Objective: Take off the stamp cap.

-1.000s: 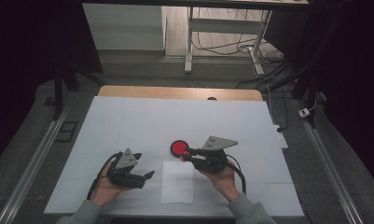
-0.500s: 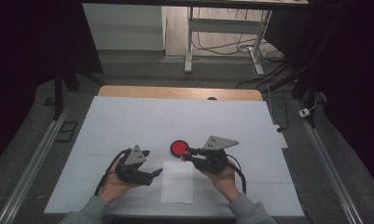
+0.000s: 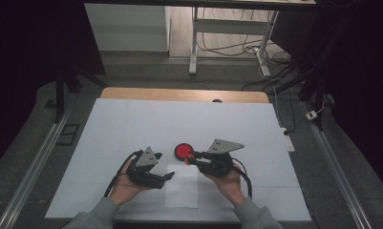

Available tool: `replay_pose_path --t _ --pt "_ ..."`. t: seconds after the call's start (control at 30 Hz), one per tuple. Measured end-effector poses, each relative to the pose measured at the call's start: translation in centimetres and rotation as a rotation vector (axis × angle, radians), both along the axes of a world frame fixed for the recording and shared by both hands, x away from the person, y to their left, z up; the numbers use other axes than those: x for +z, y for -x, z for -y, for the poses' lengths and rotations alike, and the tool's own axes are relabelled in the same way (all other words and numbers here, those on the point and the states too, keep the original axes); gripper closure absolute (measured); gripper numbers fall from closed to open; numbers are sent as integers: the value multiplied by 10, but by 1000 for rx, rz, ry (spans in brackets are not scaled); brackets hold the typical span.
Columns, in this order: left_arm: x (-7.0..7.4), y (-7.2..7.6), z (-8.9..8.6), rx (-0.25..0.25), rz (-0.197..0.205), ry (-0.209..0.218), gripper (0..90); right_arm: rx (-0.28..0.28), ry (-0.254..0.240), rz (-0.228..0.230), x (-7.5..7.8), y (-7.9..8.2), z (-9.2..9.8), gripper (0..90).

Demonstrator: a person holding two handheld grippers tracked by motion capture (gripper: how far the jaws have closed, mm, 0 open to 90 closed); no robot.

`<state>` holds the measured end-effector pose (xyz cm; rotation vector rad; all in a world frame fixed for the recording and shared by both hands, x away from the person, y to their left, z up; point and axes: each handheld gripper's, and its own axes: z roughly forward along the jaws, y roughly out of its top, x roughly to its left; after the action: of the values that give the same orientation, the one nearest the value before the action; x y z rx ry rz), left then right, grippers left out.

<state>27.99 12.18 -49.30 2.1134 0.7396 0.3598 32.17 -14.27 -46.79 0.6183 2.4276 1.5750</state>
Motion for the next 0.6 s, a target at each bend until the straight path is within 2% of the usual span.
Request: replay_pose_path --t 0.6 --pt "2 -4 12 -21 2 -1 189 2 -13 7 2 2 -1 719"
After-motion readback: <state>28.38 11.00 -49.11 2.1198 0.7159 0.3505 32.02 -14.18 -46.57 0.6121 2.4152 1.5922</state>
